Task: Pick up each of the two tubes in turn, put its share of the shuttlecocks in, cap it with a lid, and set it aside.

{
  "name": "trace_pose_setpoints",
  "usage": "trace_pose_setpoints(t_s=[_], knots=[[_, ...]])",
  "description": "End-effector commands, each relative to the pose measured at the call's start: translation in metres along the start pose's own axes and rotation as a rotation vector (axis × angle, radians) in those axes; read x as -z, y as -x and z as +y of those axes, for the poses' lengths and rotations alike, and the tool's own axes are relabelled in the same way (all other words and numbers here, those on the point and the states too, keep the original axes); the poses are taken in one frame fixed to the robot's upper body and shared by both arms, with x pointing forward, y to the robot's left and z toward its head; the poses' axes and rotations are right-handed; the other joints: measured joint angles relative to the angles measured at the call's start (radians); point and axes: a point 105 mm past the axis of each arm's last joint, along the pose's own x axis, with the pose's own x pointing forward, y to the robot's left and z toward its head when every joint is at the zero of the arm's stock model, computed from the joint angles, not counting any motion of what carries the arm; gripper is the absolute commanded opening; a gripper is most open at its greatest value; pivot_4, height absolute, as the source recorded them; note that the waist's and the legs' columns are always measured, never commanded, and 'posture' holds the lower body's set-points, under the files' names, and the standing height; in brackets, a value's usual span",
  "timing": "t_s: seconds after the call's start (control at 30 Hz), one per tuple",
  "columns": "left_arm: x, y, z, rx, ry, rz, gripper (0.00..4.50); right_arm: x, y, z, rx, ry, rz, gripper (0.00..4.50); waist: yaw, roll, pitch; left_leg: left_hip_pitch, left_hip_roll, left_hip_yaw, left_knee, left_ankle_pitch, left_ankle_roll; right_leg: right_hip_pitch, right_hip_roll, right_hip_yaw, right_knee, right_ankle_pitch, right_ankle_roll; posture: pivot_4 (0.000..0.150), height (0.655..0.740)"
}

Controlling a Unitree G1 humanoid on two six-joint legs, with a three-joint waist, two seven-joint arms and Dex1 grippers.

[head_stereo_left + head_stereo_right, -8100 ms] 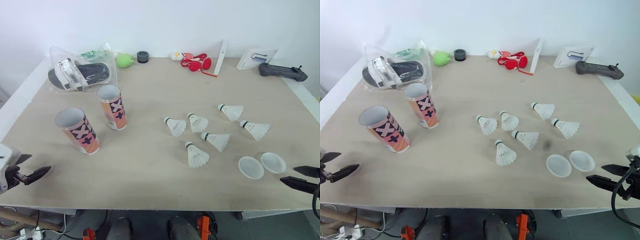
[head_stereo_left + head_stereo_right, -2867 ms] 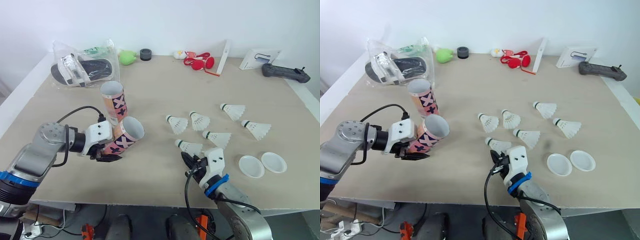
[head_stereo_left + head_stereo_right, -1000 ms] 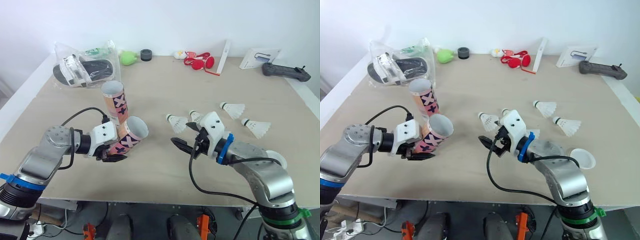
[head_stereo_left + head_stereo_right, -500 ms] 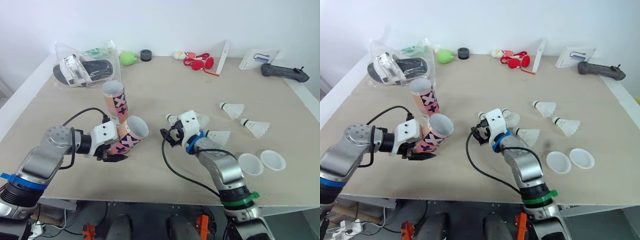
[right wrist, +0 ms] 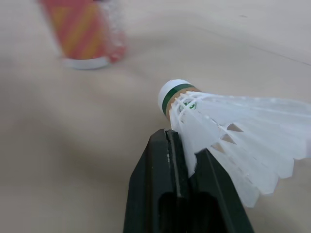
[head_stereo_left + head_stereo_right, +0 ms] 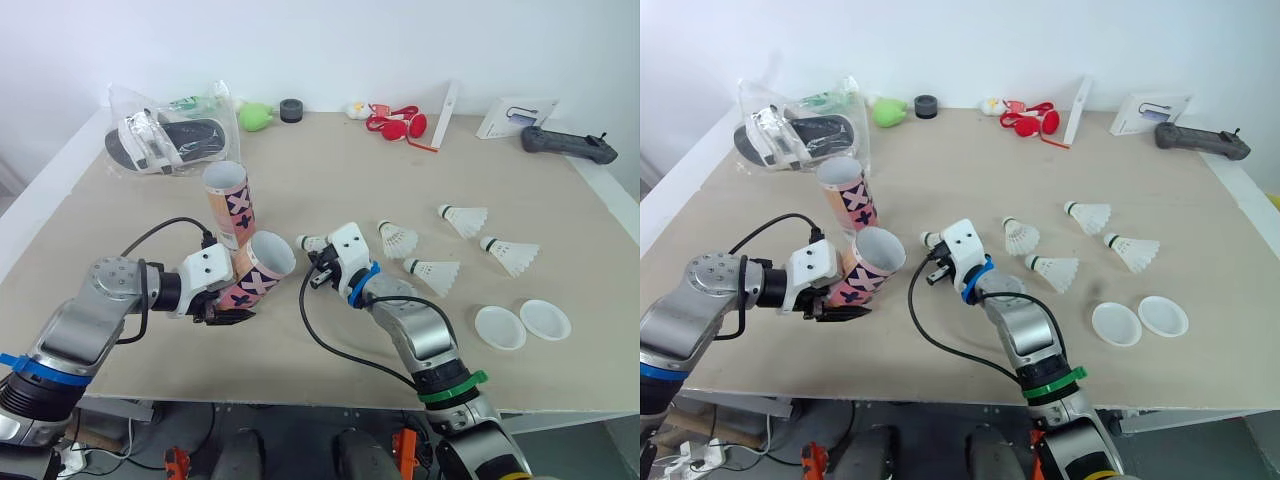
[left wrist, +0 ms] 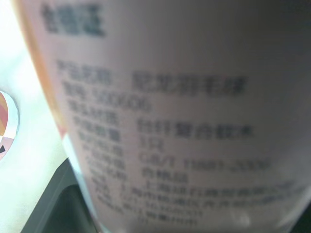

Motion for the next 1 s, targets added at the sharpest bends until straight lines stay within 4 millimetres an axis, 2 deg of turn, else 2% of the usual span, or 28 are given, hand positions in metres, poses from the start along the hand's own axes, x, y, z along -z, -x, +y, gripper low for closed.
trace_pose_setpoints(t_s=[0.03,0.13,0.2,0.27,0.37,0.5,0.63,0.8,0.93,1.0], knots=[[0.002,-0.008,-0.010,0.041,0.018,-0.007,3.10,-0.053,0.019,0.009,-0.117,0.100,-0.202,0.13,0.001,0.000,0.000,0.000,0.000,0.000,0.000,0.000,0.000,0.000,0.000,0.000,0.000,0.000,0.000,0.150,0.7400],[0.004,-0.009,-0.010,0.046,0.020,0.000,3.10,-0.103,0.052,0.004,-0.231,0.254,-0.340,0.13,0.002,0.001,0.001,0.000,0.000,0.000,0.000,0.000,0.000,0.000,0.000,0.000,0.000,0.000,0.001,0.150,0.7400],[0.005,-0.009,-0.010,0.048,0.019,0.002,3.10,-0.122,0.070,0.006,-0.309,0.373,-0.369,0.13,0.002,0.001,0.001,0.000,-0.001,0.000,0.000,0.000,0.000,0.000,-0.001,0.000,0.000,0.000,0.001,0.150,0.7400],[0.005,-0.009,-0.010,0.048,0.019,0.003,3.10,-0.131,0.084,0.012,-0.398,0.438,-0.363,0.13,0.002,0.001,0.000,0.000,0.000,0.000,0.000,0.000,0.000,0.000,-0.001,0.000,0.000,-0.001,0.002,0.150,0.7400],[0.005,-0.010,-0.009,0.048,0.019,0.004,3.10,-0.133,0.093,0.022,-0.496,0.516,-0.319,0.13,0.002,0.001,0.001,0.001,0.000,-0.001,-0.001,0.000,0.000,0.001,0.000,-0.001,0.000,-0.001,0.001,0.150,0.7400],[0.005,-0.011,-0.010,0.050,0.018,0.000,3.10,-0.124,0.093,0.035,-0.567,0.595,-0.247,0.13,0.002,0.001,0.001,0.001,0.000,0.000,0.000,0.000,0.000,0.001,-0.001,0.000,0.000,-0.001,0.002,0.150,0.7400],[0.005,-0.011,-0.010,0.051,0.016,-0.003,3.10,-0.112,0.083,0.038,-0.547,0.643,-0.191,0.13,0.005,0.001,0.001,0.001,0.000,0.000,0.000,0.000,0.000,0.001,-0.001,0.000,0.000,-0.002,0.003,0.150,0.7400],[0.005,-0.012,-0.010,0.052,0.012,-0.001,3.10,-0.108,0.083,0.045,-0.576,0.622,-0.188,0.13,0.009,0.001,0.001,0.000,0.000,0.000,0.000,0.000,0.000,0.001,-0.001,0.000,0.000,-0.001,0.002,0.150,0.7400],[0.004,-0.013,-0.010,0.055,0.009,-0.004,3.10,-0.109,0.087,0.045,-0.571,0.600,-0.193,1.42,0.009,0.001,0.001,0.000,0.000,0.000,0.000,0.000,0.000,0.001,-0.001,0.000,0.000,-0.001,0.002,0.150,0.7400],[0.004,-0.014,-0.011,0.060,0.007,-0.005,3.10,-0.109,0.090,0.044,-0.564,0.586,-0.193,2.52,0.010,0.001,0.001,0.000,0.000,0.000,0.000,0.000,0.000,0.001,-0.001,0.000,0.000,-0.001,0.002,0.150,0.7400]])
